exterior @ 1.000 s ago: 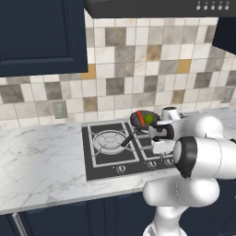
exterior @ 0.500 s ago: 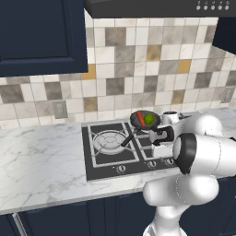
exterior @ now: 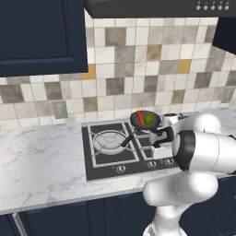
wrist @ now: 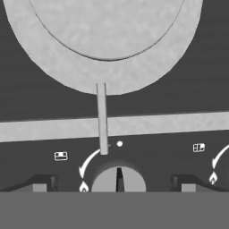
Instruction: Put the lime and carrot in the pan. Then turn on the rear center burner and set the heat to medium.
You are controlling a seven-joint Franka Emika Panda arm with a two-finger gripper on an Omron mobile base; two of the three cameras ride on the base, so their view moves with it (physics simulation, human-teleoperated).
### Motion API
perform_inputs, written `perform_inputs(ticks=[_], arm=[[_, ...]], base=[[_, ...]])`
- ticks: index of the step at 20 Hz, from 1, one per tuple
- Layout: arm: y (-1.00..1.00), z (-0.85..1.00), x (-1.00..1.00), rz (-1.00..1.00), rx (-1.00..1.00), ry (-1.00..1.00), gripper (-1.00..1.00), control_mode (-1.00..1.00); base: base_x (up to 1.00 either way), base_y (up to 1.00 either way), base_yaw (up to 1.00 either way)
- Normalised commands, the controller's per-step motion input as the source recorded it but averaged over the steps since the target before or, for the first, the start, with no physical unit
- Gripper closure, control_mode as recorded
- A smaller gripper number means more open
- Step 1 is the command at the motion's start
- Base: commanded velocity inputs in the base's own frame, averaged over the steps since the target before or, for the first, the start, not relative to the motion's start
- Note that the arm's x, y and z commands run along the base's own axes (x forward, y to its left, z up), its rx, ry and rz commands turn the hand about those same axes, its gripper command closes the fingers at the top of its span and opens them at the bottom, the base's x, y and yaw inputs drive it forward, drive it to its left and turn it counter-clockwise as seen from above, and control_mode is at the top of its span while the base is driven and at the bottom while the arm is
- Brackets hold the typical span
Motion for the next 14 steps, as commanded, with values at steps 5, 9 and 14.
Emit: perform_inputs(ticks=[5, 9, 14], arm=[[0.00, -0.19, 0.00, 0.00, 0.00, 0.00, -1.00, -1.00], [0.00, -0.21, 0.00, 0.00, 0.00, 0.00, -1.00, -1.00], [0.00, -0.03, 0.00, 0.00, 0.02, 0.01, 1.00, -1.00]], base=[[0.00, 0.00, 0.00], [0.00, 0.00, 0.00], [0.00, 0.00, 0.00]])
